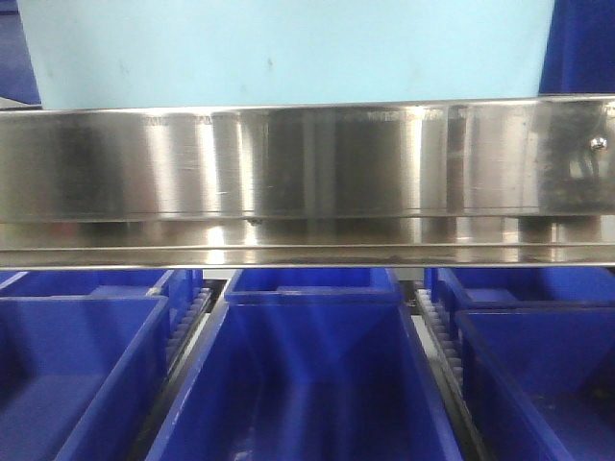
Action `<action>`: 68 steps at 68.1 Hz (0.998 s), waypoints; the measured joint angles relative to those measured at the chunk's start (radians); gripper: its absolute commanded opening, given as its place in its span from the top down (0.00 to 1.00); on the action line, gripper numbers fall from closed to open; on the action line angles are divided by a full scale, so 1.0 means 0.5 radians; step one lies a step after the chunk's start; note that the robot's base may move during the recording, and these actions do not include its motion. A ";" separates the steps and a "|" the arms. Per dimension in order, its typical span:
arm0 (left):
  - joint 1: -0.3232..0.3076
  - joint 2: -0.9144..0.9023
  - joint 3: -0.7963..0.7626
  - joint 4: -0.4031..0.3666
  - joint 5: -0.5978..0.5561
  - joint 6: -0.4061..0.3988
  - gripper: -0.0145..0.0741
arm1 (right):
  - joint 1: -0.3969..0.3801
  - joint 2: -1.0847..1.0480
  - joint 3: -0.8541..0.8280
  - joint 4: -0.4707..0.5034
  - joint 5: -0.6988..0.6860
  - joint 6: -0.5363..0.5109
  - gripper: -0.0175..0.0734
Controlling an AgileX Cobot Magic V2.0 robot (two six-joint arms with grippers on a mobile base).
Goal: Move two blue bins to right shelf middle
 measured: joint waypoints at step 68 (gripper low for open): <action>0.027 -0.107 0.512 -0.006 -0.025 0.008 0.15 | 0.000 -0.129 0.531 0.011 -0.024 0.129 0.19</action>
